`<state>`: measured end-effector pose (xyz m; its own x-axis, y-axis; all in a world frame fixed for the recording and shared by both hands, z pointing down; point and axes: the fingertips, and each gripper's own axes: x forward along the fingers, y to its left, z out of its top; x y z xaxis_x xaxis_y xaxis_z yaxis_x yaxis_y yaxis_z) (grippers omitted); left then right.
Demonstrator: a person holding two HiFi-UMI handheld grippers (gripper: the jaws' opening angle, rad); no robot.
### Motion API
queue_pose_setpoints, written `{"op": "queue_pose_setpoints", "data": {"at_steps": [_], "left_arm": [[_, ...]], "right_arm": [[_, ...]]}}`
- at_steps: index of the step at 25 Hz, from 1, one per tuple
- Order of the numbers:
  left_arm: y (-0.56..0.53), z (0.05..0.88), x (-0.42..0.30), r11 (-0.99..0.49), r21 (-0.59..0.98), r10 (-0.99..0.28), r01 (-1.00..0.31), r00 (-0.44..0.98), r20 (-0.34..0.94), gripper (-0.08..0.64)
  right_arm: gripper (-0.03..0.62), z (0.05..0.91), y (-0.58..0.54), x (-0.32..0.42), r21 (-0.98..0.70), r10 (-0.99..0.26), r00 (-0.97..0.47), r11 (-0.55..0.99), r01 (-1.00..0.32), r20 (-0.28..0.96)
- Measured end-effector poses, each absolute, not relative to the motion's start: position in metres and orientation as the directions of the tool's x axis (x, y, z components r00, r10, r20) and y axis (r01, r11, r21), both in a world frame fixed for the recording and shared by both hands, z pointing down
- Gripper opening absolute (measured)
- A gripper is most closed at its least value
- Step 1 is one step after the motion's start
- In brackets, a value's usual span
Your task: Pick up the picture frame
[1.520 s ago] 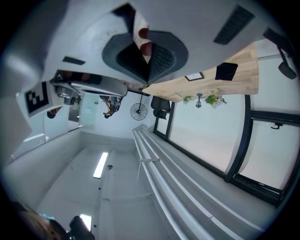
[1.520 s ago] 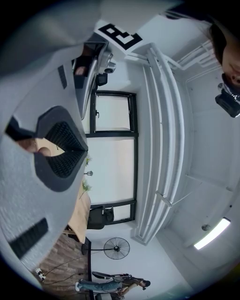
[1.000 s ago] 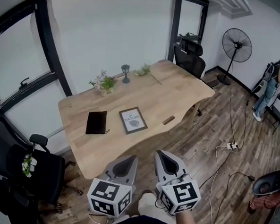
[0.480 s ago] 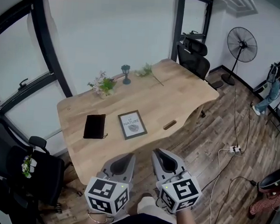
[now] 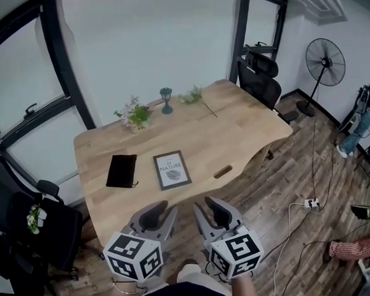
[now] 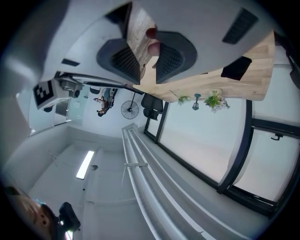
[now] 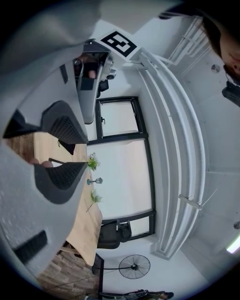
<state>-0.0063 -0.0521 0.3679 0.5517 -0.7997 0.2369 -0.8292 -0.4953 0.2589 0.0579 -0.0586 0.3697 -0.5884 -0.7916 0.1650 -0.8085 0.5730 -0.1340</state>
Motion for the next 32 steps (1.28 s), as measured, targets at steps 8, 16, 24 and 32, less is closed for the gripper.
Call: {"op": "queue_pose_setpoints", "data": {"at_steps": [8, 16, 24, 32], "left_arm": [[-0.076, 0.377, 0.001, -0.474, 0.265, -0.803, -0.840, 0.536, 0.262, 0.140], [-0.092, 0.391, 0.001, -0.429, 0.274, -0.813, -0.861, 0.500, 0.299, 0.160], [-0.105, 0.396, -0.009, -0.382, 0.280, -0.831, -0.881, 0.460, 0.312, 0.179], [-0.125, 0.394, -0.023, -0.365, 0.278, -0.847, -0.889, 0.441, 0.296, 0.179]], "right_arm": [[0.120, 0.382, -0.084, 0.070, -0.105, -0.766, -0.607, 0.599, -0.793, 0.213], [0.144, 0.394, -0.104, 0.078, -0.080, -0.745, -0.620, 0.622, -0.779, 0.245], [0.144, 0.399, -0.123, 0.072, -0.066, -0.732, -0.631, 0.638, -0.767, 0.259], [0.144, 0.400, -0.146, 0.061, -0.050, -0.723, -0.639, 0.651, -0.757, 0.260]]}}
